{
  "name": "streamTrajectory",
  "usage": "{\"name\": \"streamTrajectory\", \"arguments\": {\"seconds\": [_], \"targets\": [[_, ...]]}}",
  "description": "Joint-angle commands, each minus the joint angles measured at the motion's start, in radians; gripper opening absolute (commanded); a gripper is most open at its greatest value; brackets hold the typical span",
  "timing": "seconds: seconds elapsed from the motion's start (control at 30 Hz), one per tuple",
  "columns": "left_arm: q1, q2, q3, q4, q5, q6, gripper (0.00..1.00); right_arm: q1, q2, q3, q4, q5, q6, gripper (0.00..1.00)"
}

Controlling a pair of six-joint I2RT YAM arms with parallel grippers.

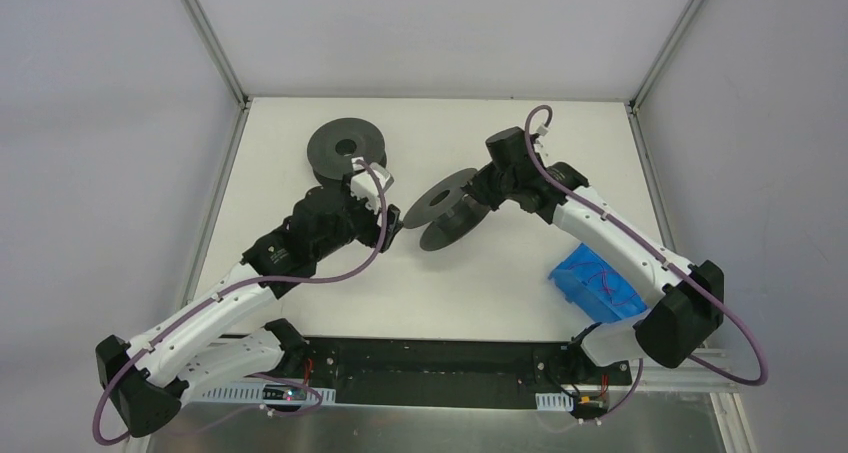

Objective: Wrap the cables
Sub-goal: Pick up the cable reel from the center of the board.

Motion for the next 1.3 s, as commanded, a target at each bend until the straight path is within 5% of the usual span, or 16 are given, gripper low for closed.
{"name": "streamTrajectory", "arguments": {"seconds": [0.0,0.37,0.63,0.83,0.9,1.13,1.27], "targets": [[-0.074,-0.041,-0.048,0.170,-0.010,0.114,0.71,0.046,0.020,0.090,0.030,0.026,0.127,0.00],[-0.162,0.050,-0.066,0.221,-0.017,0.251,0.65,0.091,0.018,0.084,0.068,0.002,0.162,0.00],[-0.167,0.121,-0.063,0.225,-0.071,0.282,0.50,0.103,-0.004,0.049,0.114,-0.014,0.171,0.00],[-0.168,0.130,-0.062,0.225,-0.064,0.281,0.09,0.103,0.004,0.032,0.145,-0.029,0.139,0.00],[-0.168,0.123,-0.061,0.225,-0.079,0.273,0.01,0.102,0.004,0.032,0.146,-0.021,0.109,0.11],[-0.166,0.143,-0.009,0.153,-0.200,0.216,0.00,0.099,-0.080,0.001,0.146,0.062,-0.023,0.50],[-0.159,0.187,0.056,0.050,-0.253,0.157,0.00,0.096,-0.169,-0.038,0.145,0.118,-0.156,0.54]]}}
